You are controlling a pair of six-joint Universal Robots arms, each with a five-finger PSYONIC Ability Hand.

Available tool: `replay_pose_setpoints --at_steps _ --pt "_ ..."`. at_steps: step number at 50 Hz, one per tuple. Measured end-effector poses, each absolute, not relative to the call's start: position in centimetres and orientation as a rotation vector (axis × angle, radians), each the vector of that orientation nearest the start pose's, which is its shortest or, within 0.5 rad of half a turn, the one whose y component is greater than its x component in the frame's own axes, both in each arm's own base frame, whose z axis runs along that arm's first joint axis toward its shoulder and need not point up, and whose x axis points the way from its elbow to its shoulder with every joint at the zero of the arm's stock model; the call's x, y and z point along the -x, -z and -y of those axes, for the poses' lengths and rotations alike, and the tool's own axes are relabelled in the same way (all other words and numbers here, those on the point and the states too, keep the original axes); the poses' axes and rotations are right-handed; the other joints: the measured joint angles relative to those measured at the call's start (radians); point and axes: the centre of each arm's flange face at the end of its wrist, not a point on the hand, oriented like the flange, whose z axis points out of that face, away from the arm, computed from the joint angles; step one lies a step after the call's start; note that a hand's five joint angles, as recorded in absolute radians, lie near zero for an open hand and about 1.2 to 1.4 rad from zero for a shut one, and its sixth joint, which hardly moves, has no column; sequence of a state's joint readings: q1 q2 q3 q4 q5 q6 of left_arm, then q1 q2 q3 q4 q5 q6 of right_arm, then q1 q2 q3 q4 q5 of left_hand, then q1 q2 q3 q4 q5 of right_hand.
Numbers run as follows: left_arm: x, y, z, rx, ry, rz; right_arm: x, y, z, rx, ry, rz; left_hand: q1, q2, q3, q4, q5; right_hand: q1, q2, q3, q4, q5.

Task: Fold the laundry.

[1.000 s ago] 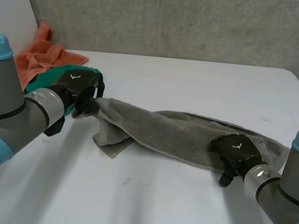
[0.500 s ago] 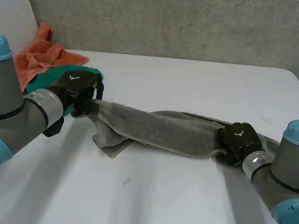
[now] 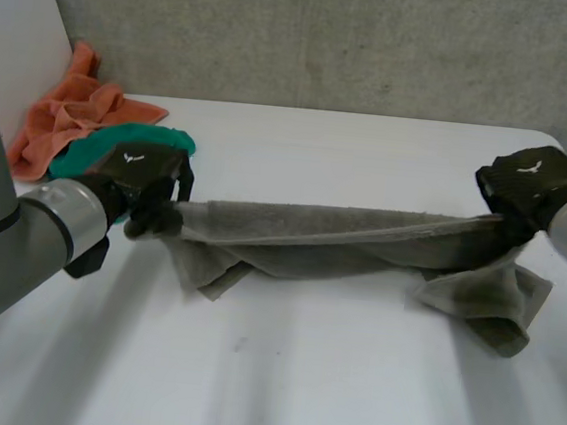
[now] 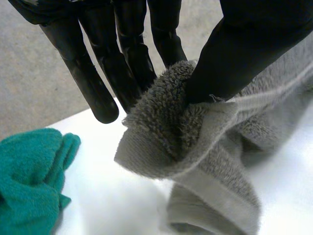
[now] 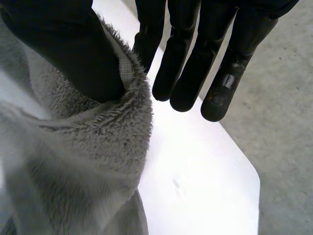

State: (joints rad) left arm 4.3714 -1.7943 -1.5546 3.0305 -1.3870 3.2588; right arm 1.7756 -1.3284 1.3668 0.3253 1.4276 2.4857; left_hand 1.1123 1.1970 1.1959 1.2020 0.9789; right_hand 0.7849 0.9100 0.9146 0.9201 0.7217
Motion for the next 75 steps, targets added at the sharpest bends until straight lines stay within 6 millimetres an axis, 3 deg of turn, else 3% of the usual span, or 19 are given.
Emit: replay_pose_setpoints --at_steps 6,7,9,14,18,22,24,27,28,29,35,42,49,53,58,63,66,68,75 --pt "24.8 -22.7 24.3 -0.843 1.925 -2.701 -20.4 -27.5 28.5 1.4 1.716 -2.458 0.0 0.0 0.0 0.0 0.0 0.0 0.0 0.0 0.0 0.0" --pt "24.9 -22.4 24.4 -0.85 1.919 -2.704 -20.4 -26.9 28.9 1.434 1.677 -2.471 0.0 0.0 0.0 0.0 0.0 0.202 0.252 0.265 0.267 0.264" --pt "25.2 -21.8 25.0 -0.857 1.915 -2.701 -20.5 -25.9 29.6 1.47 1.628 -2.491 0.0 0.0 0.0 0.0 0.0 0.202 0.252 0.265 0.267 0.264" --pt "26.3 -20.8 28.1 -0.869 1.967 -2.618 -20.8 -23.6 32.0 1.508 1.576 -2.535 0.0 0.001 0.0 0.0 0.0 0.202 0.252 0.265 0.267 0.264" --pt "27.3 -22.1 31.4 -0.859 2.113 -2.436 -21.2 -23.9 36.0 1.453 1.778 -2.55 0.0 0.001 0.0 0.0 0.0 0.202 0.252 0.265 0.267 0.264" --pt "28.3 -24.7 33.9 -0.822 2.307 -2.224 -22.0 -26.3 38.3 1.361 2.053 -2.472 0.0 0.001 0.0 0.001 0.0 0.202 0.261 0.265 0.267 0.264" --pt "29.1 -28.3 35.6 -0.762 2.528 -1.97 -23.2 -31.2 40.2 1.175 2.474 -2.238 0.0 0.001 0.0 0.001 0.0 0.202 0.261 0.265 0.267 0.264" --pt "29.4 -30.5 36.0 -0.72 2.647 -1.818 -23.6 -33.6 40.6 1.081 2.65 -2.098 0.0 0.001 0.0 0.001 0.0 0.202 0.261 0.265 0.267 0.264" --pt "29.6 -34.8 36.0 -0.633 2.845 -1.525 -24.0 -37.0 40.7 0.96 2.854 -1.894 0.0 0.001 0.0 0.001 0.0 0.202 0.261 0.265 0.268 0.264" --pt "29.5 -36.4 35.7 -0.6 2.904 -1.424 -24.2 -40.1 40.3 0.852 3.022 -1.682 0.0 0.001 0.0 0.001 0.0 0.202 0.261 0.265 0.267 0.264" --pt "28.7 -40.9 33.5 -0.493 3.033 -1.174 -24.7 -44.5 38.1 0.825 3.168 -1.33 0.0 0.001 0.0 0.001 0.018 0.203 0.261 0.265 0.267 0.275" --pt "27.8 -34.1 33.1 -0.59 2.786 -1.612 -25.4 -39.0 37.4 1.118 2.841 -1.611 0.0 0.001 0.0 0.001 0.018 0.203 0.261 0.265 0.267 0.275" --pt "26.3 -24.3 31.2 -0.711 2.385 -2.074 -24.8 -27.0 35.2 1.551 2.238 -2.05 0.0 0.001 0.0 0.001 0.018 0.203 0.261 0.265 0.268 0.275" --pt "25.6 -19.5 29.4 -0.777 2.184 -2.258 -24.3 -20.7 32.9 1.865 1.943 -2.118 0.0 0.001 0.0 0.001 0.018 0.203 0.261 0.265 0.268 0.275" --pt "25.4 -16.6 28.0 -0.822 2.062 -2.36 -23.8 -15.5 30.7 2.136 1.702 -2.088 0.0 0.001 0.0 0.001 0.018 0.203 0.261 0.265 0.268 0.275" --pt "25.2 -15.8 27.5 -0.83 2.021 -2.39 -23.7 -13.5 30.3 2.126 1.681 -2.097 0.0 0.001 0.0 0.001 0.018 0.141 0.188 0.188 0.185 0.205" --pt "25.0 -16.1 27.6 -0.818 2.029 -2.383 -23.5 -13.2 30.6 1.975 1.748 -2.148 0.0 0.001 0.0 0.001 0.018 -0.302 -0.344 -0.345 -0.35 -0.324" --pt "24.9 -16.3 27.7 -0.812 2.034 -2.378 -23.4 -13.3 30.8 1.909 1.772 -2.169 0.0 0.001 0.0 0.001 0.018 -0.302 -0.344 -0.345 -0.35 -0.324" --pt "24.1 -18.3 28.0 -0.752 2.099 -2.327 -21.0 -15.7 31.7 1.278 1.879 -2.325 0.0 0.001 0.0 0.001 0.018 -0.47 -0.532 -0.566 -0.577 -0.554"
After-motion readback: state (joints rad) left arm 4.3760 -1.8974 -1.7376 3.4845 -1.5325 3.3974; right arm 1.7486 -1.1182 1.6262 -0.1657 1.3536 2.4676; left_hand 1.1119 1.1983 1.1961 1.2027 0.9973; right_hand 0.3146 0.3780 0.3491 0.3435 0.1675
